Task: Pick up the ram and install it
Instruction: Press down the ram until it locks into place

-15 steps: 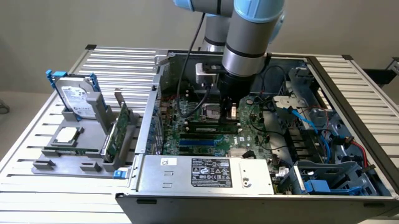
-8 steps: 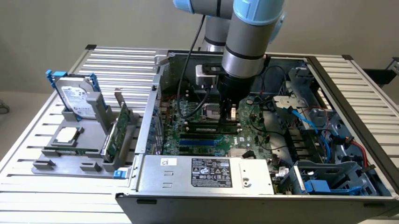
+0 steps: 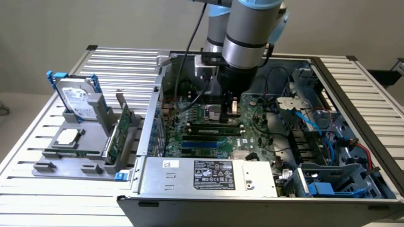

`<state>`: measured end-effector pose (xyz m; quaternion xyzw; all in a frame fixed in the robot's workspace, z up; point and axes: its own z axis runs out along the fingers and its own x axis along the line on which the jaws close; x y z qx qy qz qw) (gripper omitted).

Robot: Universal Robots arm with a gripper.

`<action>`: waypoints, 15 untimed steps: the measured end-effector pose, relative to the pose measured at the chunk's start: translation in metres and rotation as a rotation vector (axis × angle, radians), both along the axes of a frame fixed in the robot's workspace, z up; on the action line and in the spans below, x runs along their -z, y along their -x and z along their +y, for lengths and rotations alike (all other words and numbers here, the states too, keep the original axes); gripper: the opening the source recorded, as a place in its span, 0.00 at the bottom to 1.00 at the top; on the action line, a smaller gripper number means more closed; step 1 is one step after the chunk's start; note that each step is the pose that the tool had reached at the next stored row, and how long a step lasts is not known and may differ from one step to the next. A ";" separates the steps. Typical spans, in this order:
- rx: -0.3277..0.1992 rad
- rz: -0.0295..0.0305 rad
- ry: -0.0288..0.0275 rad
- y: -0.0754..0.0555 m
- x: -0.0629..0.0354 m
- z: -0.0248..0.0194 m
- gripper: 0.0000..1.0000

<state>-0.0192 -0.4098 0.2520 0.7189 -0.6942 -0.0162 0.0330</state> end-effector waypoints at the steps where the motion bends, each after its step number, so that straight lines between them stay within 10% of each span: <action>1: 0.000 -0.0001 -0.0001 0.002 -0.0020 0.0000 0.11; 15: 0.000 -0.0001 -0.0049 0.009 -0.0107 -0.0003 0.11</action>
